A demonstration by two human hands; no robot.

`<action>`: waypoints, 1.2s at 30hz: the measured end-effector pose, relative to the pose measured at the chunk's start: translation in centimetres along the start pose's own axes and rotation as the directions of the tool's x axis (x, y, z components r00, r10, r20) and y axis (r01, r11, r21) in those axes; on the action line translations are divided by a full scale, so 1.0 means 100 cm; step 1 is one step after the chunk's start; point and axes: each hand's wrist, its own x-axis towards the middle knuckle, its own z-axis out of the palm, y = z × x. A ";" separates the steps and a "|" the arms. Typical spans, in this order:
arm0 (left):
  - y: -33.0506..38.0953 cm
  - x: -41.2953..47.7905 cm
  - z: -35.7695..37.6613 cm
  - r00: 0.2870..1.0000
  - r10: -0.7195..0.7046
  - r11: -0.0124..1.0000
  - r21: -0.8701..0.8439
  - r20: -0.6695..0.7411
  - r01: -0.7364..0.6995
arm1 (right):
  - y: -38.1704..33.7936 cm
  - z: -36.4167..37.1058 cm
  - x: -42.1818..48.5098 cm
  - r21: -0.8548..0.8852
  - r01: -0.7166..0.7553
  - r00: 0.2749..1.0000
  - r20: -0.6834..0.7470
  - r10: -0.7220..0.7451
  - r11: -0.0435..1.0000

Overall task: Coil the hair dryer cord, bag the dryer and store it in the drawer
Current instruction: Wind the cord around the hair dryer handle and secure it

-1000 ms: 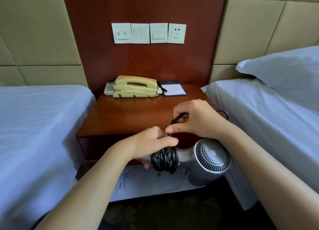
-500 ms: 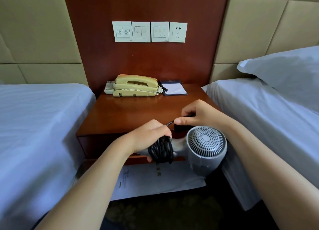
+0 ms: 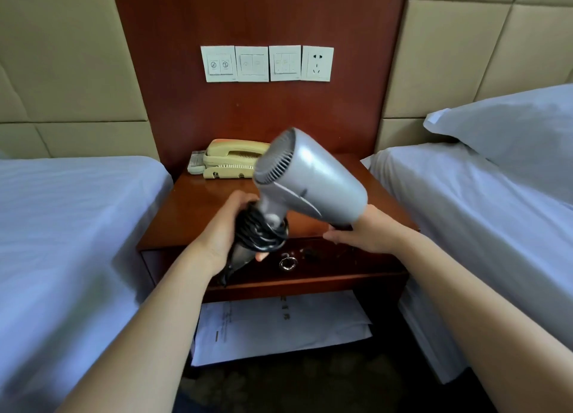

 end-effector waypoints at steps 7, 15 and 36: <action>-0.002 0.014 -0.015 0.980 0.060 0.998 0.040 -0.187 -0.053 | -0.019 0.007 -0.006 -0.097 0.103 0.994 0.040 -0.099 0.990; 0.000 0.011 -0.008 0.917 -0.007 0.994 0.101 -0.399 0.052 | -0.048 0.010 -0.021 -0.442 0.267 0.948 -0.037 -0.315 0.856; -0.006 -0.008 0.016 0.982 0.169 0.084 0.991 0.085 -0.101 | -0.043 0.001 -0.017 -0.548 0.370 0.799 -0.224 -0.558 0.750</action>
